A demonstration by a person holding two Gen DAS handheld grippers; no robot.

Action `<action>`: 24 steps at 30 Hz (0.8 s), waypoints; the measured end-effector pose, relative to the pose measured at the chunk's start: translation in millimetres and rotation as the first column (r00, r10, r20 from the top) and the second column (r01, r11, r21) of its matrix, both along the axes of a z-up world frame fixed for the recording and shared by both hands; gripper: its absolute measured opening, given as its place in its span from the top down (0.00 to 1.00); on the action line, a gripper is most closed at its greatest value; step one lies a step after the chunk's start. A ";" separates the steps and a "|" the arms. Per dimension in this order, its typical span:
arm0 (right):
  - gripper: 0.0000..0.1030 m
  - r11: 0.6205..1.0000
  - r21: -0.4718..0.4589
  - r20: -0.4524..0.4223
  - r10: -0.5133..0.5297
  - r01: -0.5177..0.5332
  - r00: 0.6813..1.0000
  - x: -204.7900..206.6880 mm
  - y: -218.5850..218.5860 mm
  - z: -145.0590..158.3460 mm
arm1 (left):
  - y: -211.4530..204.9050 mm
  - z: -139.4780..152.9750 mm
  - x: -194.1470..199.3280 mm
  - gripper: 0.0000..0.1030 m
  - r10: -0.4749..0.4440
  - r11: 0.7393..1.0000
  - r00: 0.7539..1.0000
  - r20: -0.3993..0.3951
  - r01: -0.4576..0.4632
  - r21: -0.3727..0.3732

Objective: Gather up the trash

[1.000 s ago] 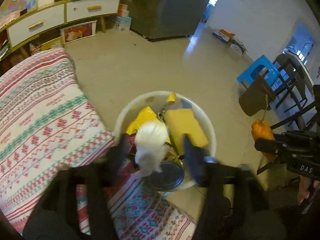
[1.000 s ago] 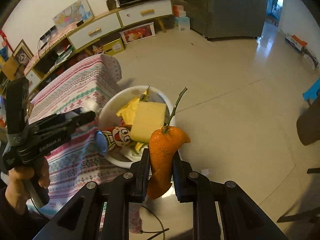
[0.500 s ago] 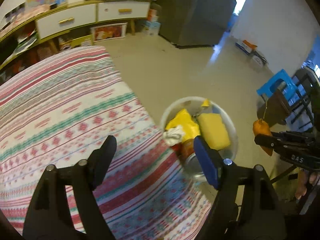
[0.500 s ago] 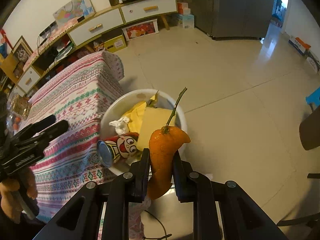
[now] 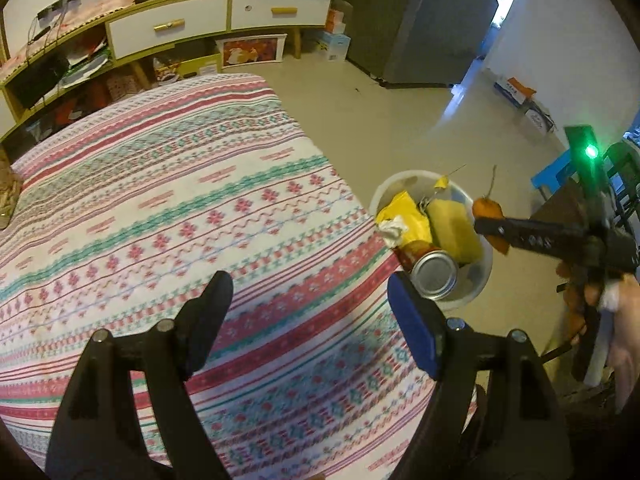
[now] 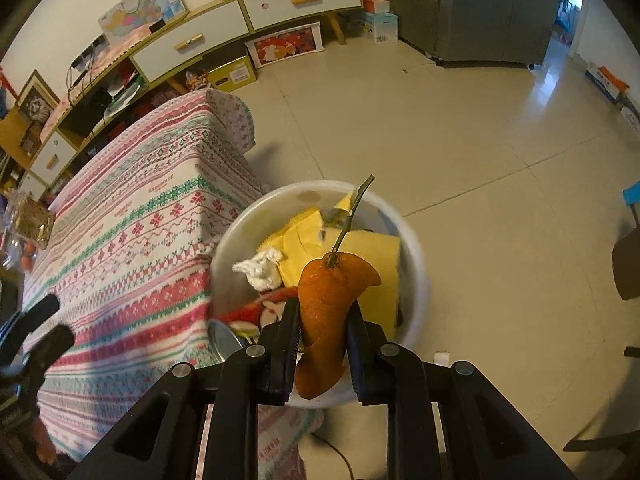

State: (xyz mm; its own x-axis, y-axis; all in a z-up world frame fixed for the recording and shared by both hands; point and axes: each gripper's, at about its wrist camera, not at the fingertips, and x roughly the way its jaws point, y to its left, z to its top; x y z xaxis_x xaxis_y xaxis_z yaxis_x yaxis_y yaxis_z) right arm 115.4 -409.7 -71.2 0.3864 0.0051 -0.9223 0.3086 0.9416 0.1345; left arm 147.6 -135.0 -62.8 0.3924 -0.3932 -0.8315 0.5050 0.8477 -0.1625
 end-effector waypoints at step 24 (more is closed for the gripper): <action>0.28 0.992 -0.123 0.050 -0.001 0.008 0.999 3.1 42.4 18.6 | 44.7 12.5 -20.8 0.09 0.068 0.998 0.998 -0.014 -0.068 -0.004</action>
State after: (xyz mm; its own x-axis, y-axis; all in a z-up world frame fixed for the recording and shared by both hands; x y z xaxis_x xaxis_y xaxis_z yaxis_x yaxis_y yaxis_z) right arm 118.5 -367.3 -52.6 0.4317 -0.1094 -0.8954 0.3087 0.9506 0.0327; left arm 126.9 -90.3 -50.3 0.4067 -0.3696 -0.8355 0.4438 0.8793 -0.1729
